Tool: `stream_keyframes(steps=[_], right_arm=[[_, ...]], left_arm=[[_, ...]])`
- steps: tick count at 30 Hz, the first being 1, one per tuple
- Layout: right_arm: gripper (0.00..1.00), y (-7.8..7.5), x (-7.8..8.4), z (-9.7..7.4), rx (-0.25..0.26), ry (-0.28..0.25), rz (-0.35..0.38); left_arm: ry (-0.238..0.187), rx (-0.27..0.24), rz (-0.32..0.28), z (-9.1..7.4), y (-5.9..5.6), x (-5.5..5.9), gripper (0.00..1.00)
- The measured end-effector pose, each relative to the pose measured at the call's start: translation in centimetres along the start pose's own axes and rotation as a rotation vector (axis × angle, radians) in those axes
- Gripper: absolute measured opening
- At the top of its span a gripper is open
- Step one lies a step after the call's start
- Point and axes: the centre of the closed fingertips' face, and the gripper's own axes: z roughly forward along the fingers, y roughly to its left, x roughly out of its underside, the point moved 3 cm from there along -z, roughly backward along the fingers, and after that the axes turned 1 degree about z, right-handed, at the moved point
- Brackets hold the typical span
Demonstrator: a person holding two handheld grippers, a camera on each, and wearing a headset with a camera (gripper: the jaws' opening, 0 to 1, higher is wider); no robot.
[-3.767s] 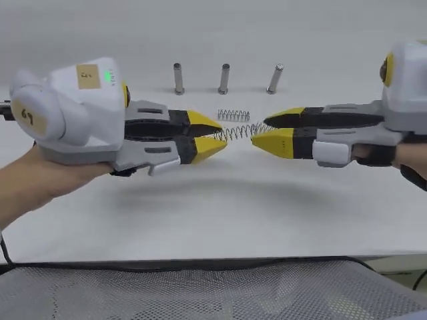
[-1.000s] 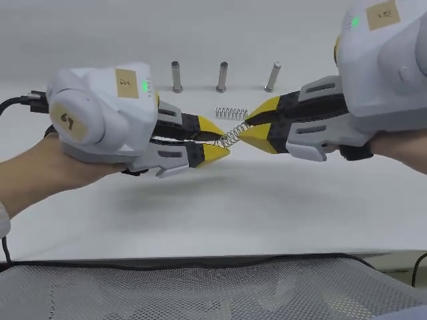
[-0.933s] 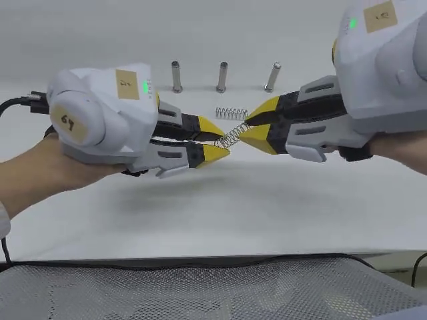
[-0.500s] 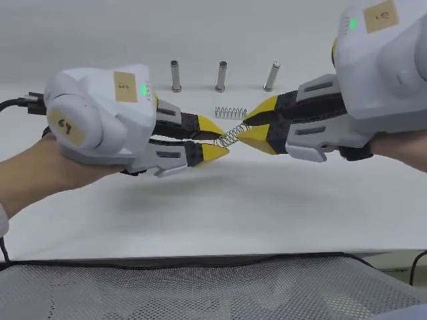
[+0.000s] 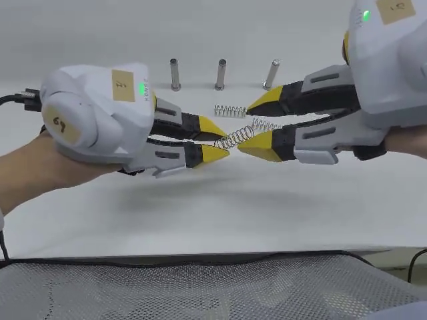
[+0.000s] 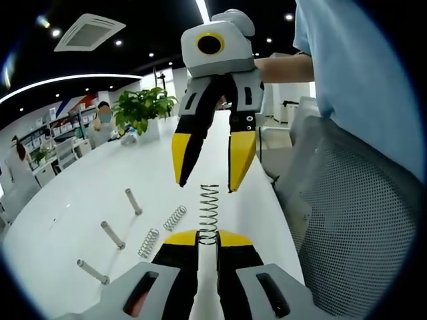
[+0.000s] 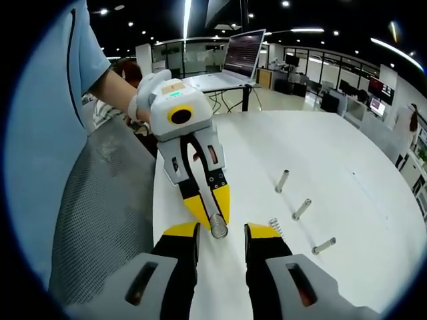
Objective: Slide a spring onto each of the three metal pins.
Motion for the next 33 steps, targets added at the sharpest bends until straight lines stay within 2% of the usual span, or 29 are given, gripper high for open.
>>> stream_keyframes(steps=[11,18,33], right_arm=[[0.17,1.2,0.6,0.8,-0.061,0.055,-0.045],[0.14,1.4,0.8,1.4,-0.063,0.066,-0.063],[0.1,1.5,0.7,2.2,-0.082,0.076,-0.08]], left_arm=[[0.02,0.038,0.019,-0.3,-0.5,0.3,0.01],[0.024,0.055,0.029,-0.2,-0.7,0.2,0.01],[0.02,0.054,0.027,0.0,-0.6,0.0,0.01]])
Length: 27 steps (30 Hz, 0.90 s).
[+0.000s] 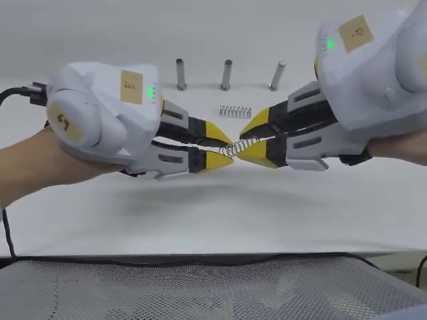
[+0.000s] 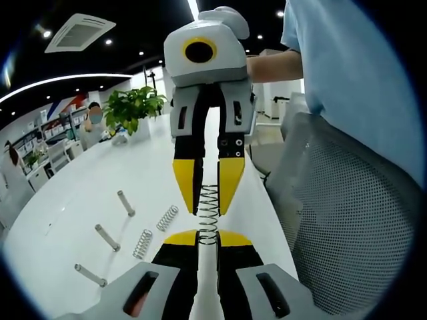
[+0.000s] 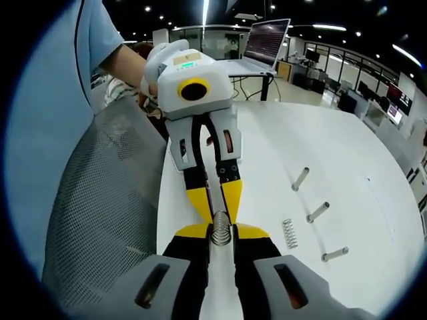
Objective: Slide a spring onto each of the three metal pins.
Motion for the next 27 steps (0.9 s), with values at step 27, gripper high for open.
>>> stream_keyframes(steps=[27], right_arm=[[0.08,0.07,0.12,0.48,-0.018,0.017,0.002]], left_arm=[[0.008,0.007,-0.012,0.07,-0.35,-0.01,0.02]])
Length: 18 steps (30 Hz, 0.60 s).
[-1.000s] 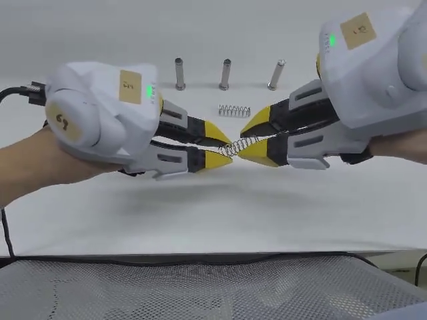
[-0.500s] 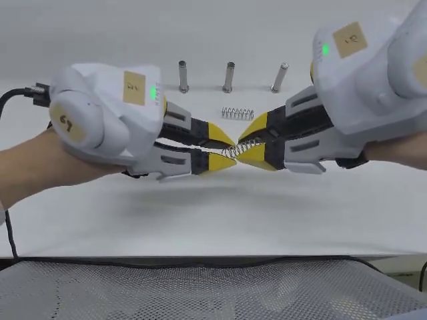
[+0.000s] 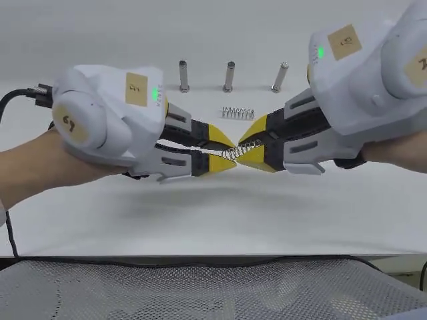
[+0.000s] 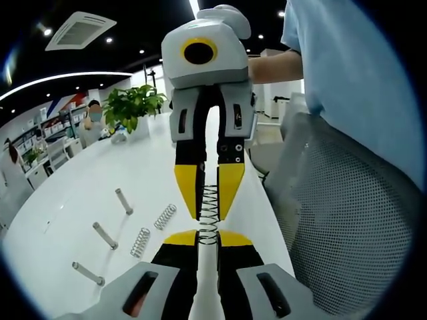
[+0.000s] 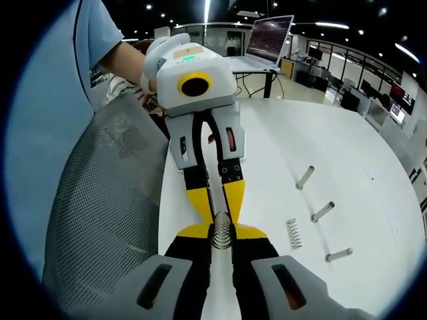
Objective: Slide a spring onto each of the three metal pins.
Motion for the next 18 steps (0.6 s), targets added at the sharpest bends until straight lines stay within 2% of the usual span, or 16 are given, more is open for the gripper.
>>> stream_keyframes(steps=[11,18], right_arm=[[0.08,-0.13,-0.1,-0.02,0.005,0.0,-0.007],[0.08,-0.33,-0.31,0.03,0.009,-0.009,-0.006]], left_arm=[[-0.02,-0.042,-0.031,-0.16,0.21,-0.01,0.03],[-0.04,-0.101,-0.095,-0.73,0.7,0.38,0.07]])
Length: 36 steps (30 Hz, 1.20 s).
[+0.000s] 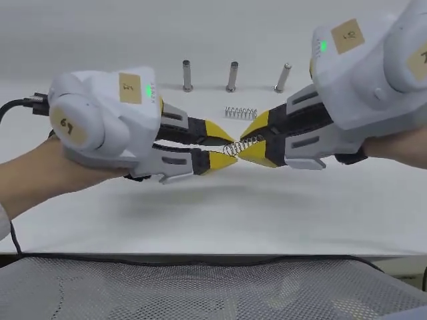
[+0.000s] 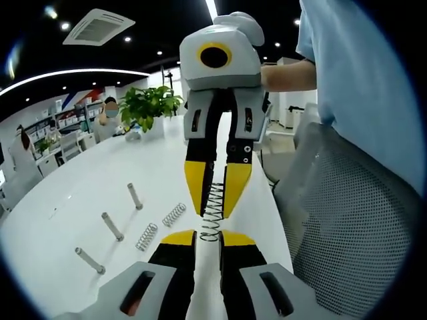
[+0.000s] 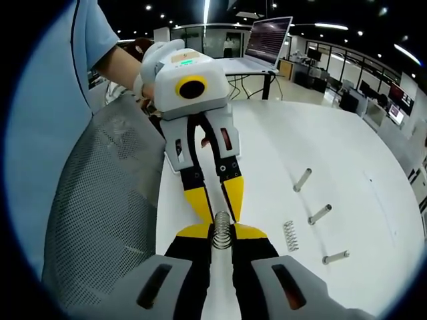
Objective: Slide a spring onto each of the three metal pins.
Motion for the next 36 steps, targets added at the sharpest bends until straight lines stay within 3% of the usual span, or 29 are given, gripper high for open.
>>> stream_keyframes(steps=[4,9,18,25,36], right_arm=[[0.08,0.0,0.0,0.1,-0.002,0.005,-0.008],[0.08,-0.1,-0.2,0.2,-0.005,0.006,-0.014],[0.08,-0.5,-0.1,0.2,-0.011,0.032,-0.033],[0.08,-1.0,-0.3,0.3,-0.018,0.037,-0.041],[0.08,-3.1,-1.4,-0.1,-0.021,0.08,-0.079]], left_arm=[[-0.018,-0.077,-0.043,-0.6,0.9,0.2,0.22],[-0.034,-0.127,-0.095,-1.5,1.5,0.6,0.27],[-0.066,-0.251,-0.207,-2.9,2.4,1.5,0.46],[-0.06,-0.292,-0.247,-3.8,2.7,2.0,0.59],[-0.056,-0.36,-0.307,-4.9,3.4,3.3,0.79]])
